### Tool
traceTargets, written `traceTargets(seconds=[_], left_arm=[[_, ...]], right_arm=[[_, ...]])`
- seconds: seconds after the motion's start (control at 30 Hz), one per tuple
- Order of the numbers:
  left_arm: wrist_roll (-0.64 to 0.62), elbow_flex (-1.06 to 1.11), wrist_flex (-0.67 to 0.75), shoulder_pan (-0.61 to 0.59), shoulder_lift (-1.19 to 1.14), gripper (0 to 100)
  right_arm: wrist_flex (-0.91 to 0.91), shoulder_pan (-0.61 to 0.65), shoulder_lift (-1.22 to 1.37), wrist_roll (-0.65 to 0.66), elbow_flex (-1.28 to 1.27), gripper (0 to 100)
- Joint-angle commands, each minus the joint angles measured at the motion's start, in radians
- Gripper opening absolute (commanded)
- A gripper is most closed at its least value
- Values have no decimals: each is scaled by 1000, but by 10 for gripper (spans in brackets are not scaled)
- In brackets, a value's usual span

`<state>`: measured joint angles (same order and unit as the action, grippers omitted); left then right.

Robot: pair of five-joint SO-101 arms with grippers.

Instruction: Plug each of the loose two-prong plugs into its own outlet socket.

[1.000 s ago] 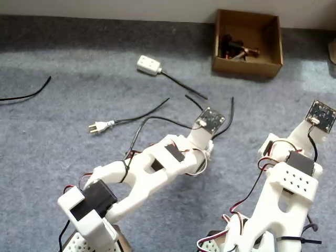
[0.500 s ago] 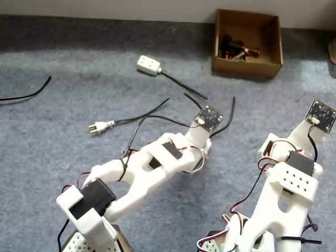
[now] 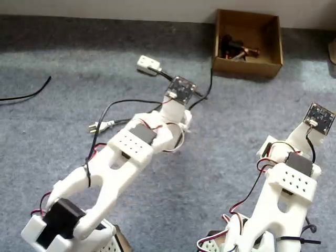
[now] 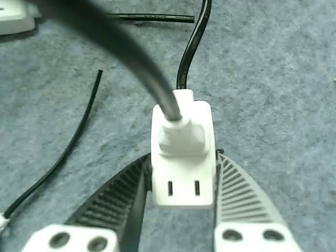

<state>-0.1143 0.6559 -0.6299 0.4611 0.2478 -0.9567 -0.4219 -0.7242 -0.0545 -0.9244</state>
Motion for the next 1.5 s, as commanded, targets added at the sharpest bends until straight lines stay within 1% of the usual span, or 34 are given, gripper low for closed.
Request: traceTargets(seconds=[0.0, 0.13, 0.23, 0.4, 0.63, 0.73, 0.87, 1.0, 1.07, 1.27, 1.47], left_arm=[[38, -39, -38, -76, 150, 7], [46, -47, -92, -185, 237, 7], [124, -47, -130, -277, 278, 7], [201, -44, -176, -493, 309, 7], [344, -47, -178, -713, 318, 7], [381, -47, -178, -811, 312, 6], [420, -47, -176, -914, 309, 6], [427, -54, -133, -986, 306, 6], [427, -82, -140, -1004, 277, 6], [423, -272, -218, -1047, 61, 6], [420, -417, -224, -1118, -127, 6]], right_arm=[[27, -2, -27, 12, 10, 153], [27, -2, -27, 12, 8, 153], [27, -2, -27, 12, 8, 153], [27, -2, -27, 12, 8, 153], [27, -2, -25, 12, 8, 153], [27, -2, -21, 12, 8, 153], [27, -2, -21, 12, 8, 153], [27, -2, -21, 12, 8, 153], [27, -2, -22, 12, 8, 153], [27, -2, -22, 14, 7, 153], [27, -2, -22, 14, 7, 153]])
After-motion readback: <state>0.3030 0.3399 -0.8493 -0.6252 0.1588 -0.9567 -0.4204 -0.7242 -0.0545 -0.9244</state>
